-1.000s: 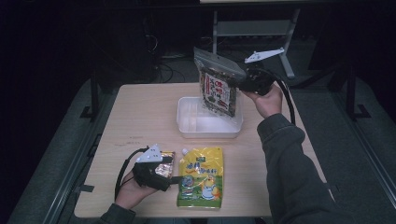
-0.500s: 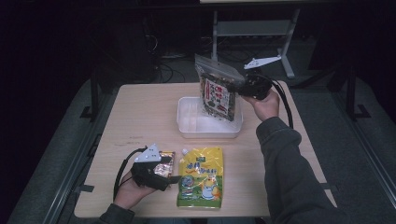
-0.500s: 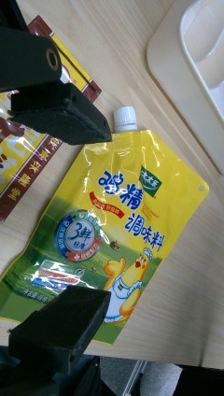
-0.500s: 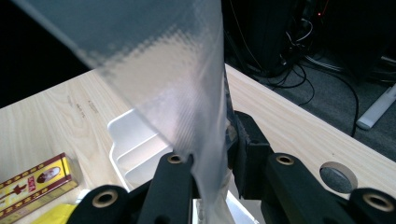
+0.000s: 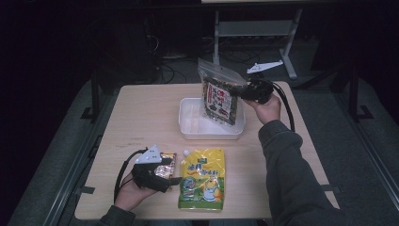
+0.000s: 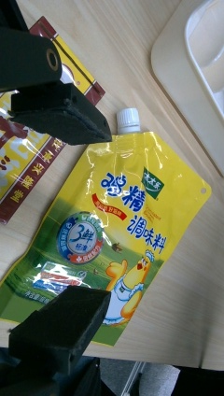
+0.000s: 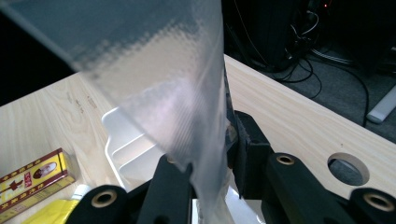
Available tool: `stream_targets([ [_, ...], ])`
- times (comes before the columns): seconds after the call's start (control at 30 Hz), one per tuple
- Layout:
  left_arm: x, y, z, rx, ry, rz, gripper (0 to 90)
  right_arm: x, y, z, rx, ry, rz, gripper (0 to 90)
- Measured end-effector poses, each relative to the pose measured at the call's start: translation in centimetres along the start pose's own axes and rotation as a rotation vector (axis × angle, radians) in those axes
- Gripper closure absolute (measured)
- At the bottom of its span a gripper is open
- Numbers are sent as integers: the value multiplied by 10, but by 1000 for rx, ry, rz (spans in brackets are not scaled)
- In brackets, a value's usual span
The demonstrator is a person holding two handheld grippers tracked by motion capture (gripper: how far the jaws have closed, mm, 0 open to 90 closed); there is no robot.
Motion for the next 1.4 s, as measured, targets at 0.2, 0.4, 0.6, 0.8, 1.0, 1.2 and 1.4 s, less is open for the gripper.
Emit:
stream_targets([
  [0.2,0,0,0,6,2,-2,194,3,6,-7,-32,8,7,756],
  [0.4,-2,1,0,3,-3,-3,194,5,8,-10,-53,-8,-1,671],
  [0.6,-3,1,-1,3,-8,-3,194,11,9,-13,-76,-28,1,573],
  [0.8,-3,0,-2,2,-10,2,194,20,8,-16,-88,-32,-2,509],
  [1.0,-3,1,-2,0,-12,6,193,29,6,-22,-90,-45,-8,476],
  [1.2,-4,1,-2,-2,-15,5,193,39,4,-24,-97,-46,-7,461],
  [1.4,-5,2,-2,-1,-13,3,193,46,2,-27,-101,-46,-14,448],
])
Point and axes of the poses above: each handheld gripper's, and its own axes: x roughly backward along the jaws, z roughly out of its top, y roughly to its right, the point moved 8 cm from there along -x, roughly forward along the jaws, and after that the axes turned 4 degrees about y, right-handed, at the moved point
